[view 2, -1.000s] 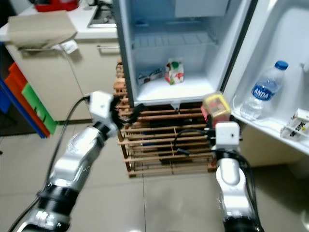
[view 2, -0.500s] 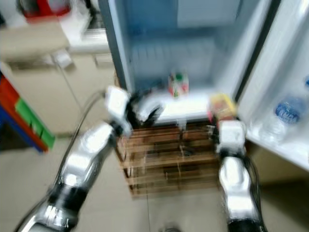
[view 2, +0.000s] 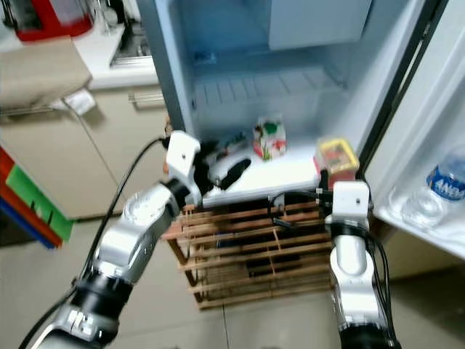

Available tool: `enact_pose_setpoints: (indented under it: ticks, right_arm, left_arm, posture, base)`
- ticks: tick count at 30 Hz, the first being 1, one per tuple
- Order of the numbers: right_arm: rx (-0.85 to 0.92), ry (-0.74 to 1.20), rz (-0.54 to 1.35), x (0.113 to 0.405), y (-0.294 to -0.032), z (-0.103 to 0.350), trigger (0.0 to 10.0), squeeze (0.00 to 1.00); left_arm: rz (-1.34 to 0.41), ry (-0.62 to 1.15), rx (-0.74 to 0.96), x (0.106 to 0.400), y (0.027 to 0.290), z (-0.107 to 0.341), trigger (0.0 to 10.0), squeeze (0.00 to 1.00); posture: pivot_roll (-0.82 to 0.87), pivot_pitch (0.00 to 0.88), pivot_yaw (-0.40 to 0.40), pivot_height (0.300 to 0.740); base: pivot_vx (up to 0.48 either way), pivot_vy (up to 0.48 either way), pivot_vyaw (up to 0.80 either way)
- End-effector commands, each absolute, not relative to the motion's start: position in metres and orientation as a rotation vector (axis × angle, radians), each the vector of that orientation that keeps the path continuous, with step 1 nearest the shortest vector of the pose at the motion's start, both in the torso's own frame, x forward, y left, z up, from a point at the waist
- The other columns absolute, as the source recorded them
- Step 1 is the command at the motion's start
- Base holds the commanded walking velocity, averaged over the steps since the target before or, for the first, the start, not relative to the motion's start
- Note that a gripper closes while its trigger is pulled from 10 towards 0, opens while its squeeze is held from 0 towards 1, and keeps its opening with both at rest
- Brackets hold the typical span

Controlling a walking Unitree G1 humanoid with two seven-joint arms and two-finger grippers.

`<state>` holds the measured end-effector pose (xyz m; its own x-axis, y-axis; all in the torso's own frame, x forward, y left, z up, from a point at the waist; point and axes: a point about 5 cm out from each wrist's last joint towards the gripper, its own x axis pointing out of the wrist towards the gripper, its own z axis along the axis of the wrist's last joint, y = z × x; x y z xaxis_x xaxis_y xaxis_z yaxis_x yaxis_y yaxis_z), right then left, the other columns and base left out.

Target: Restocking fridge

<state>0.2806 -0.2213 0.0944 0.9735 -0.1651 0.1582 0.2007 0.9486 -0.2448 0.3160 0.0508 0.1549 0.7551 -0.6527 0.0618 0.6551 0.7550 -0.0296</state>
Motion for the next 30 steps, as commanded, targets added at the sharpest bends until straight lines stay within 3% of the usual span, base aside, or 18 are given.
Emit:
enact_pose_setpoints:
  ticks: [1, 6, 12, 16, 23, 30]
  right_arm:
    - [-0.256, -0.153, -0.172, 0.286, -0.217, 0.099, 0.0, 0.00]
    - [-0.149, -0.124, -0.190, 0.299, -0.217, 0.100, 0.0, 0.00]
    - [-0.157, -0.142, -0.186, 0.309, -0.213, 0.107, 0.0, 0.00]
    - [-0.167, -0.142, -0.181, 0.311, -0.214, 0.108, 0.0, 0.00]
    - [-0.177, -0.131, -0.158, 0.314, -0.216, 0.108, 0.0, 0.00]
    - [-0.069, -0.076, -0.166, 0.324, -0.210, 0.104, 0.0, 0.00]
  left_arm:
    - [-0.707, -0.045, -0.031, 0.318, 0.053, 0.156, 10.0, 0.00]
    - [-0.780, -0.050, -0.049, 0.312, 0.040, 0.155, 10.0, 0.00]
    - [-0.844, -0.033, -0.038, 0.301, 0.031, 0.149, 10.0, 0.00]
    - [-0.819, -0.019, -0.048, 0.303, 0.033, 0.147, 10.0, 0.00]
    - [-0.766, 0.004, -0.077, 0.303, 0.035, 0.144, 10.0, 0.00]
    - [-0.768, 0.020, -0.080, 0.295, 0.040, 0.142, 10.0, 0.00]
  posture:
    - [-0.14, 0.013, 0.075, 0.740]
    - [-0.13, 0.030, 0.081, 0.740]
    - [-0.13, 0.057, 0.086, 0.740]
    - [-0.13, 0.061, 0.080, 0.740]
    - [-0.13, 0.085, 0.074, 0.740]
    - [-0.11, 0.128, 0.083, 0.740]
  base:
    - [0.000, 0.000, 0.00]
    - [0.057, -0.070, 0.00]
    - [0.350, -0.316, 0.00]
    - [0.382, -0.287, 0.00]
    - [0.000, 0.000, 0.00]
    - [0.000, 0.000, 0.00]
